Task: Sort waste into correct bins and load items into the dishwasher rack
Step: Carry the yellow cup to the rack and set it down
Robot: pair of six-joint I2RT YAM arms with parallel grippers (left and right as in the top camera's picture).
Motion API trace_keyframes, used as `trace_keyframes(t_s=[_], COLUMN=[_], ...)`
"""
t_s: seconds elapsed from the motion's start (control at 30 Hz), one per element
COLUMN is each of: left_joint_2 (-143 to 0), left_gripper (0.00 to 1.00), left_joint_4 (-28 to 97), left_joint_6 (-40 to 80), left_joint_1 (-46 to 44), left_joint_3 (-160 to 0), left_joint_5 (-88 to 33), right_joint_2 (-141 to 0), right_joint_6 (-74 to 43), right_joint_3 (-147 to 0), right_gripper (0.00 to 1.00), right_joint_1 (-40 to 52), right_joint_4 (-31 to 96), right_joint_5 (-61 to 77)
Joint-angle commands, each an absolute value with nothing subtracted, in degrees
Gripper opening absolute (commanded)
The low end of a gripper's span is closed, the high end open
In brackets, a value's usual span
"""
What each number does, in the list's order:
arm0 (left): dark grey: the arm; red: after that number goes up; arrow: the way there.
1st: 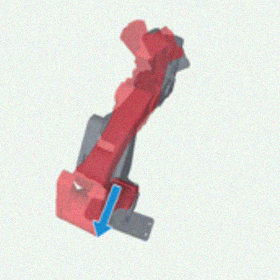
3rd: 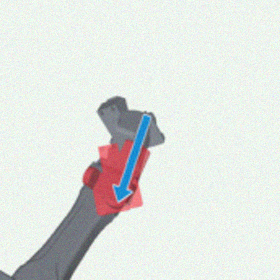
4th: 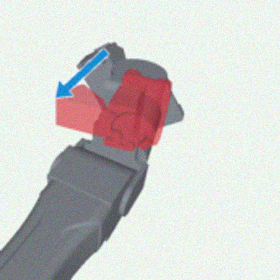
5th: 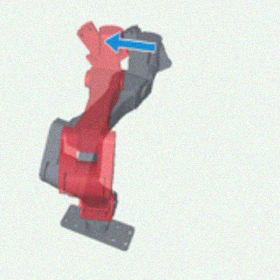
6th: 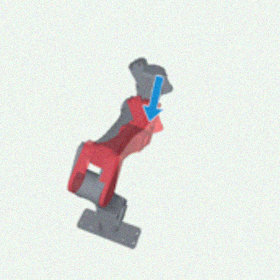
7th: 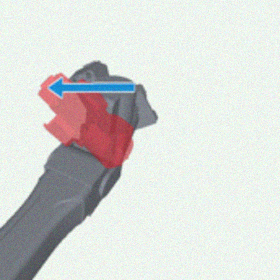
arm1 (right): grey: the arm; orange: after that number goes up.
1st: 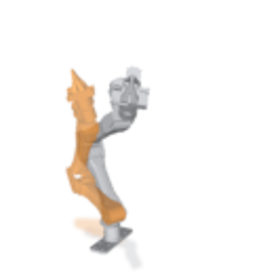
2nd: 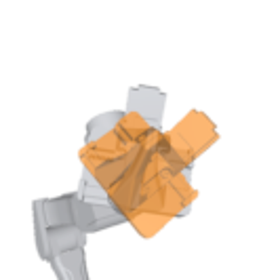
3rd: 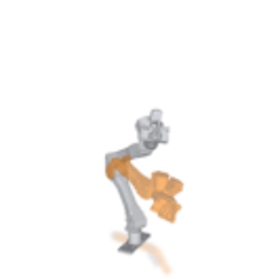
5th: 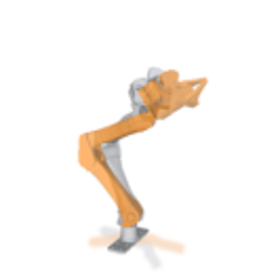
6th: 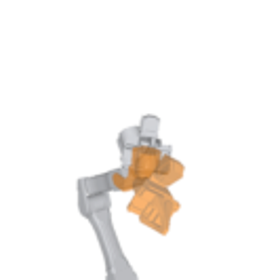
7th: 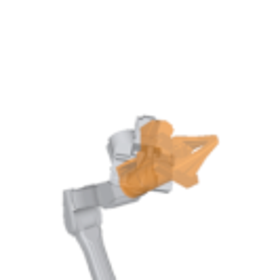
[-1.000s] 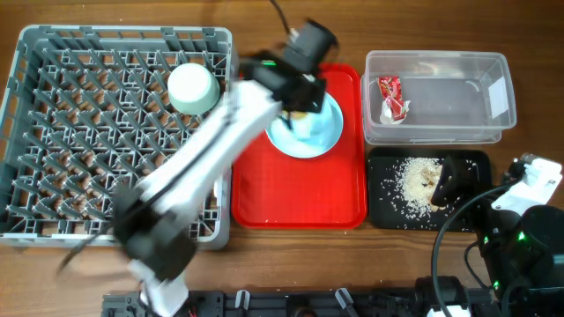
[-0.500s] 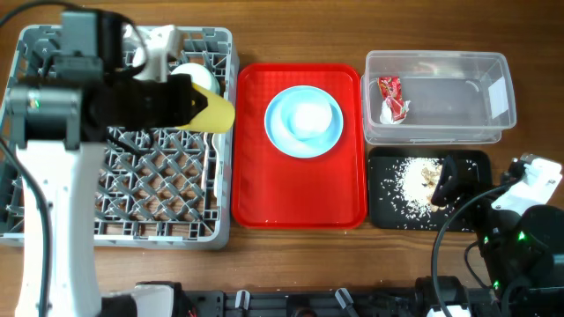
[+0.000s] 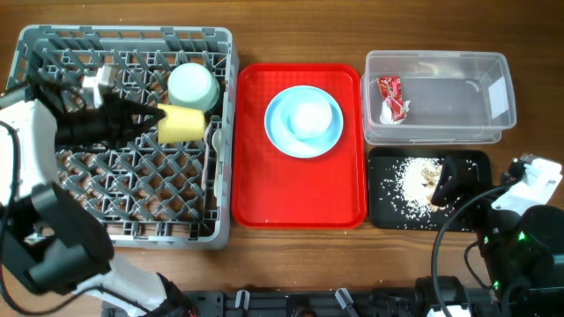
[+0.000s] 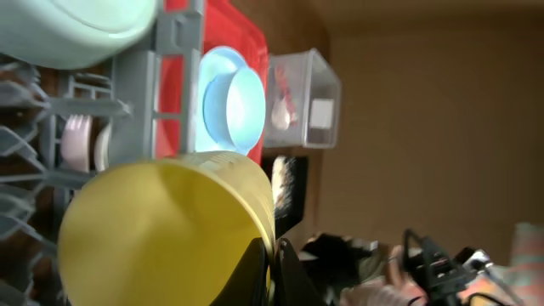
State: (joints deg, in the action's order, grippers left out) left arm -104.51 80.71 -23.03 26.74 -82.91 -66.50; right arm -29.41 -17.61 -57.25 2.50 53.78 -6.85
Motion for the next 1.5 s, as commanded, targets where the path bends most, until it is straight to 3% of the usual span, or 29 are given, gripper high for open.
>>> trace_keyframes(t_s=[0.0, 0.83, 1.47], left_joint_2=[-109.0, -114.2, -114.2], left_gripper=[0.04, 0.04, 0.04], left_joint_4=[79.3, 72.7, 71.6], left_joint_6=[-27.5, -30.0, -29.6], left_joint_1=[27.5, 26.2, 30.7], left_joint_3=[-81.0, -72.7, -71.2], left_joint_5=[-73.8, -82.0, -71.2], right_joint_2=[-29.4, -29.4, -29.4], right_joint_6=[-16.6, -16.6, -16.6], right_joint_3=[-57.7, -57.7, -57.7], right_gripper=[1.00, 1.00, 1.00], right_joint_1=[2.3, 2.3, 2.3], right_joint_4=[53.6, 53.6, 53.6], right_joint_5=[-6.3, -6.3, -6.3])
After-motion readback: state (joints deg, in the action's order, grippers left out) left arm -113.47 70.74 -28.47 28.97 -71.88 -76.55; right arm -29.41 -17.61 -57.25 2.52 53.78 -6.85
